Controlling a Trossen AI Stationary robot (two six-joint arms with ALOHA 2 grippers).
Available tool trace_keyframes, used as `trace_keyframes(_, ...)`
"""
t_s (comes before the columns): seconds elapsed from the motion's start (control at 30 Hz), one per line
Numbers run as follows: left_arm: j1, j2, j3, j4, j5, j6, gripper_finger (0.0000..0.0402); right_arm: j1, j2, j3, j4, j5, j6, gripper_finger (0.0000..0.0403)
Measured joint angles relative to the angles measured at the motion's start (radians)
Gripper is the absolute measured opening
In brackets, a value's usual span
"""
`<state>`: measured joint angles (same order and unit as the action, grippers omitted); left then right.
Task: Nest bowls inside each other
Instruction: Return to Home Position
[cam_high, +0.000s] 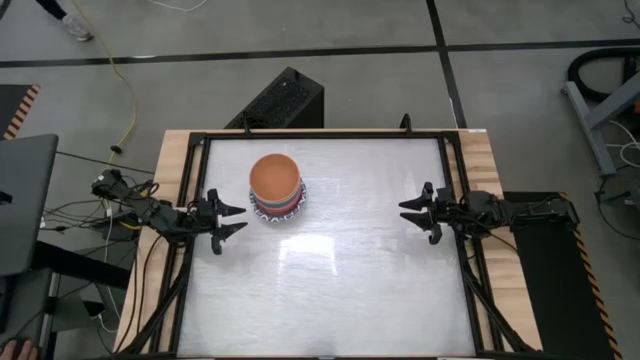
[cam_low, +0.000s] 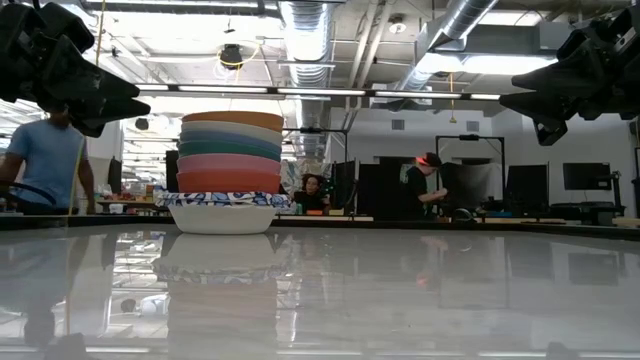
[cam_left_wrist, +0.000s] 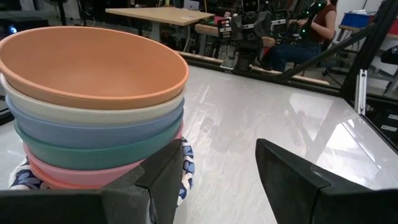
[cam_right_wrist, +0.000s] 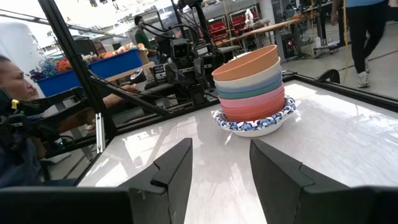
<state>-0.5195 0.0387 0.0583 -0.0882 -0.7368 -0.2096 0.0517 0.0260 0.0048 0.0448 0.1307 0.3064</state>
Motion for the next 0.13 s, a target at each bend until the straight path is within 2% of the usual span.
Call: trace_keyframes(0.13, 0.000, 0.000, 0.000, 0.000, 0.000, 0.000, 0.0191, 0.000, 0.000, 0.000, 0.000, 0.000, 0.000, 0.0180)
